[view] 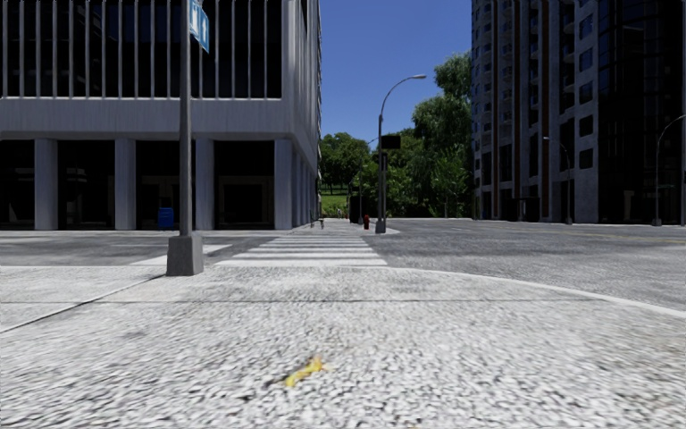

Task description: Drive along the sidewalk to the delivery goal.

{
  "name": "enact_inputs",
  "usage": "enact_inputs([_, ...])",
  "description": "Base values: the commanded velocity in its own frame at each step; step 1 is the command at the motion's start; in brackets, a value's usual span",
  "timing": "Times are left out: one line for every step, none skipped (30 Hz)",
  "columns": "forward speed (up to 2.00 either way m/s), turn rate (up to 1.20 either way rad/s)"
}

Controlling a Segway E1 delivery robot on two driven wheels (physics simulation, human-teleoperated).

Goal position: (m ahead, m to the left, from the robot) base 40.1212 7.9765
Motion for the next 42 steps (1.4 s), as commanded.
enact_inputs([2.00, 0.00])
enact_inputs([2.00, 0.00])
enact_inputs([2.00, 0.00])
enact_inputs([2.00, 0.00])
enact_inputs([2.00, 0.00])
enact_inputs([2.00, 0.00])
enact_inputs([2.00, 0.00])
enact_inputs([2.00, 0.00])
enact_inputs([2.00, 0.00])
enact_inputs([2.00, 0.00])
enact_inputs([2.00, 0.00])
enact_inputs([2.00, 0.00])
enact_inputs([2.00, 0.00])
enact_inputs([2.00, 0.00])
enact_inputs([2.00, 0.00])
enact_inputs([2.00, 0.00])
enact_inputs([2.00, 0.00])
enact_inputs([2.00, 0.00])
enact_inputs([2.00, 0.00])
enact_inputs([2.00, 0.00])
enact_inputs([2.00, 0.00])
enact_inputs([2.00, 0.00])
enact_inputs([2.00, 0.00])
enact_inputs([2.00, 0.00])
enact_inputs([2.00, 0.00])
enact_inputs([2.00, 0.00])
enact_inputs([2.00, 0.00])
enact_inputs([2.00, 0.00])
enact_inputs([2.00, 0.00])
enact_inputs([2.00, 0.00])
enact_inputs([2.00, 0.00])
enact_inputs([2.00, 0.00])
enact_inputs([2.00, 0.00])
enact_inputs([2.00, 0.00])
enact_inputs([2.00, 0.00])
enact_inputs([2.00, 0.00])
enact_inputs([2.00, 0.00])
enact_inputs([2.00, 0.00])
enact_inputs([2.00, 0.00])
enact_inputs([2.00, 0.00])
enact_inputs([2.00, 0.00])
enact_inputs([2.00, 0.00])
